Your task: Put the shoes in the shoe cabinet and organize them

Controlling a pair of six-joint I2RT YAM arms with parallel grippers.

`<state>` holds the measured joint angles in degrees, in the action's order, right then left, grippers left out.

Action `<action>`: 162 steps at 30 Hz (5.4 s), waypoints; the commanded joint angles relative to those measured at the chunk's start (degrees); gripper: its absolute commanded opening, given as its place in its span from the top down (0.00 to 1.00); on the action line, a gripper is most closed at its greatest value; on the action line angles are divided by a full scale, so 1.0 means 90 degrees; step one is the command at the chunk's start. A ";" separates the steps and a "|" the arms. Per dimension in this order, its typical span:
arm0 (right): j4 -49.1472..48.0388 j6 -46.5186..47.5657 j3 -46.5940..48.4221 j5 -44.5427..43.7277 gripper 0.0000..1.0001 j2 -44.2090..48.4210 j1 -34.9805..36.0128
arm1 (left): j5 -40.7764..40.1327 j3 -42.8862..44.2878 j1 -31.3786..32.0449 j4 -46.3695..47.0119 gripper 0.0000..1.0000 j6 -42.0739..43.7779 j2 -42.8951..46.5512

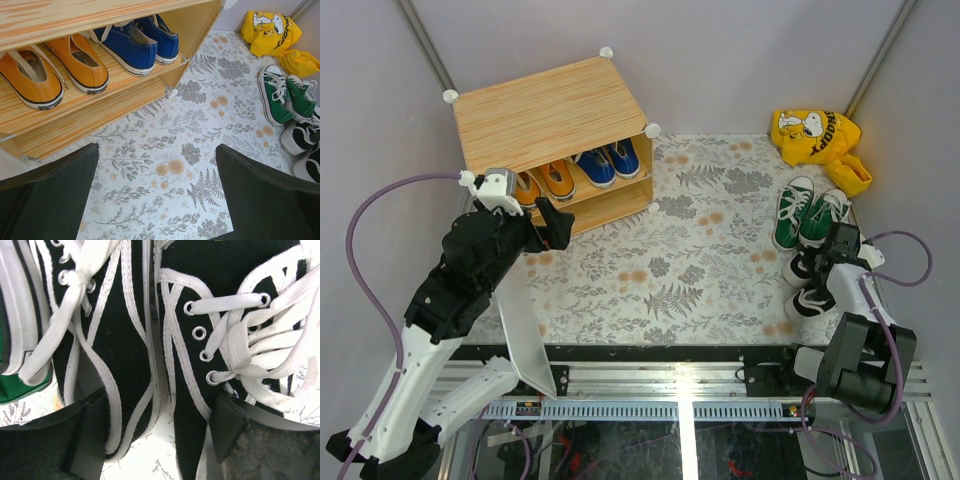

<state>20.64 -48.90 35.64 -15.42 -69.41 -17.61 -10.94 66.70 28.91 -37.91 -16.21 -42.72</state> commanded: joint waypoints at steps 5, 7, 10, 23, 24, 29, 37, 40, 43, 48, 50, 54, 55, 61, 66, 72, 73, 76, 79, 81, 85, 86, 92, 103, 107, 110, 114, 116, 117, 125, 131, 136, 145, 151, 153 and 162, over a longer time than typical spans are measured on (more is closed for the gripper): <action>-0.0372 0.0293 -0.0547 0.0425 0.70 -0.0173 -0.0011 | -0.0084 0.0095 0.0040 0.0230 0.00 -0.0042 -0.0077; -0.0253 0.0406 -0.0560 0.0514 0.90 0.0170 -0.0016 | -0.0078 0.0116 0.0043 0.0226 0.00 -0.0050 -0.0096; 0.0130 0.0589 -0.0497 0.0528 1.00 0.0881 -0.0008 | -0.0058 0.0161 0.0040 0.0227 0.00 -0.0055 -0.0124; 0.2470 0.1419 0.1792 0.0664 1.00 0.3379 0.0223 | 0.0261 0.0323 0.0040 0.0277 0.00 -0.0086 -0.0222; 0.2320 0.1459 0.1984 0.0810 1.00 0.3470 0.0222 | 0.0307 0.0320 0.0035 0.0284 0.00 -0.0105 -0.0220; 0.1544 0.1617 0.2503 0.2306 1.00 0.2889 0.0231 | 0.0357 0.0323 0.0040 0.0266 0.00 -0.0165 -0.0186; 0.1176 0.2319 0.3830 0.1076 1.00 0.0806 0.3498 | 0.0179 0.0624 0.0040 0.0116 0.00 -0.0301 -0.0094; 0.0790 0.2161 0.4041 0.0922 1.00 0.0185 0.4555 | 0.0084 0.0677 0.0045 0.0070 0.00 -0.0394 -0.0050; 0.0371 0.1990 0.3879 0.0695 1.00 -0.0248 0.5325 | 0.0053 0.0696 0.0041 -0.0053 0.00 -0.0495 0.0000; -0.0371 0.1612 0.3068 0.0920 1.00 -0.0912 0.6212 | -0.0067 0.0716 0.0040 -0.0209 0.00 -0.0533 0.0049; -0.0713 0.1578 0.2763 0.0994 1.00 -0.1253 0.6522 | -0.0098 0.0694 0.0046 -0.0220 0.00 -0.0542 0.0068; -0.1210 0.1791 0.2368 0.0878 1.00 -0.2015 0.6929 | -0.0091 0.0631 0.0045 -0.0238 0.00 -0.0572 0.0069; -0.1299 0.1871 0.2280 0.0858 1.00 -0.2182 0.6979 | -0.0082 0.0618 0.0041 -0.0245 0.00 -0.0572 0.0066; -0.1265 0.1882 0.2145 0.0535 0.44 -0.2428 0.7213 | -0.0170 0.0563 0.0043 -0.0308 0.00 -0.0524 0.0059; -0.0441 0.1846 0.2412 -0.0263 0.22 -0.2148 0.7811 | -0.0206 0.0530 0.0045 -0.0291 0.00 -0.0518 0.0009; -0.0100 0.0788 0.1876 -0.0638 0.22 -0.1623 0.8068 | -0.0185 0.0444 0.0045 -0.0280 0.00 -0.0523 0.0029; -0.0121 0.0606 0.1712 -0.0646 0.23 -0.1540 0.8078 | -0.0175 0.0438 0.0041 -0.0284 0.00 -0.0516 0.0035; -0.0195 0.0355 0.1382 -0.0576 0.23 -0.1392 0.8090 | -0.0173 0.0437 0.0045 -0.0285 0.00 -0.0504 0.0045; -0.0093 0.0355 0.1366 -0.0527 0.23 -0.1508 0.8106 | -0.0158 0.0476 0.0035 -0.0287 0.00 -0.0480 0.0024; -0.0108 0.0391 0.1402 -0.0480 0.23 -0.1586 0.8099 | -0.0147 0.0509 0.0040 -0.0289 0.00 -0.0475 0.0010; -0.0140 0.0461 0.1579 -0.0409 0.22 -0.1820 0.8104 | -0.0145 0.0509 0.0039 -0.0299 0.00 -0.0479 0.0008; -0.0136 0.0468 0.1641 -0.0423 0.23 -0.1916 0.8104 | -0.0147 0.0504 0.0039 -0.0294 0.00 -0.0475 0.0010; -0.0107 0.0197 0.1690 -0.0688 0.24 -0.2595 0.8102 | -0.0227 0.0519 0.0040 -0.0370 0.00 -0.0408 0.0022; -0.0726 0.0749 0.1355 -0.0281 0.88 -0.2451 0.8181 | -0.0370 0.0509 0.0040 -0.0389 0.00 -0.0268 0.0015; -0.0827 0.1424 0.1704 0.0124 1.00 -0.1831 0.8197 | -0.0372 0.0525 0.0041 -0.0378 0.00 -0.0260 -0.0065; -0.0703 0.1800 0.2254 0.0392 1.00 -0.1705 0.8211 | -0.0340 0.0546 0.0040 -0.0339 0.00 -0.0255 -0.0107; -0.0643 0.2069 0.2942 0.0670 1.00 -0.1904 0.8231 | -0.0345 0.0628 0.0040 -0.0336 0.00 -0.0214 -0.0139; -0.0732 0.2173 0.3199 0.0709 1.00 -0.2091 0.8228 | -0.0376 0.0649 0.0040 -0.0332 0.00 -0.0193 -0.0141; -0.0757 0.2272 0.3338 0.0681 1.00 -0.2201 0.8227 | -0.0386 0.0667 0.0040 -0.0338 0.00 -0.0173 -0.0143; -0.1414 0.2801 0.4440 0.0308 1.00 -0.3200 0.8211 | -0.0417 0.0715 0.0043 -0.0347 0.00 -0.0091 -0.0214; -0.1858 0.3032 0.5260 -0.0131 1.00 -0.4128 0.8109 | -0.0475 0.0710 0.0041 -0.0348 0.00 -0.0004 -0.0217; -0.2253 0.3043 0.5560 -0.0279 1.00 -0.4417 0.7884 | -0.0556 0.0696 0.0040 -0.0403 0.00 0.0108 -0.0247; -0.2982 0.2916 0.6005 -0.0115 1.00 -0.4905 0.7357 | -0.0475 0.0654 0.0040 -0.0394 0.00 0.0102 -0.0327; -0.3246 0.2731 0.6523 -0.0235 1.00 -0.5525 0.7218 | -0.0445 0.0579 0.0041 -0.0365 0.00 0.0102 -0.0372; -0.3356 0.2673 0.6801 -0.0390 1.00 -0.5698 0.7210 | -0.0442 0.0577 0.0040 -0.0365 0.00 0.0102 -0.0398; -0.3529 0.2495 0.7017 -0.0661 0.64 -0.5981 0.7170 | -0.0407 0.0558 0.0040 -0.0394 0.00 0.0102 -0.0413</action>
<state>-0.78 -24.93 94.13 -17.61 -126.58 47.16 -14.55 71.55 28.91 -42.22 -16.56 -46.76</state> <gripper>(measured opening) 0.253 0.997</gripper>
